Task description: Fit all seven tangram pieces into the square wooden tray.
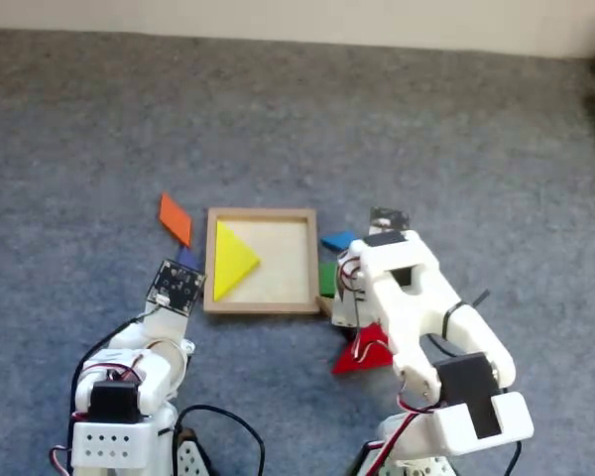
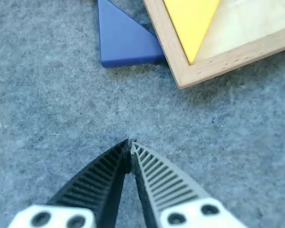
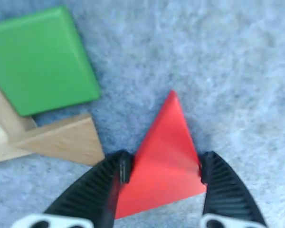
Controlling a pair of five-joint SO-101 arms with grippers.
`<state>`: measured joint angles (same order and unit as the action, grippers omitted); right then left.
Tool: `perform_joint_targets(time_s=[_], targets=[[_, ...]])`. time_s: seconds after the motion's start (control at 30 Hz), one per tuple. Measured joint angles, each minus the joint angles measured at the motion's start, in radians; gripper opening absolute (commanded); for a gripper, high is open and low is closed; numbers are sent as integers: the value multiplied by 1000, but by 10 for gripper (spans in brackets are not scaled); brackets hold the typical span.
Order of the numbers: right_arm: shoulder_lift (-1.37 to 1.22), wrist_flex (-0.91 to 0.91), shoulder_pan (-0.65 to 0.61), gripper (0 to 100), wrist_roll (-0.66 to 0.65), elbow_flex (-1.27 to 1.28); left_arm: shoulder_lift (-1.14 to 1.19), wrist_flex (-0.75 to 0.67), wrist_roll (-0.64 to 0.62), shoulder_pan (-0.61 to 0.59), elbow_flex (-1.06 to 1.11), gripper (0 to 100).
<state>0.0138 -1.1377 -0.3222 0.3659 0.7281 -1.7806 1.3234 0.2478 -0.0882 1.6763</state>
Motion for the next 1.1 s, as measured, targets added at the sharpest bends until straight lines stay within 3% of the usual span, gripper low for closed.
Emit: perform_joint_targets(time_s=[0.07,0.63,0.8,0.93,1.1], targets=[[0,-3,26,206,-40,0,0,0,0,0,0,5],[-32,-8,187,206,-764,-150,0,0,0,0,0,5],[-32,-11,212,206,-821,-252,0,0,0,0,0,5],[-32,-138,212,201,-822,-310,0,0,0,0,0,5],[-32,-347,212,55,-822,-331,0,0,0,0,0,5]])
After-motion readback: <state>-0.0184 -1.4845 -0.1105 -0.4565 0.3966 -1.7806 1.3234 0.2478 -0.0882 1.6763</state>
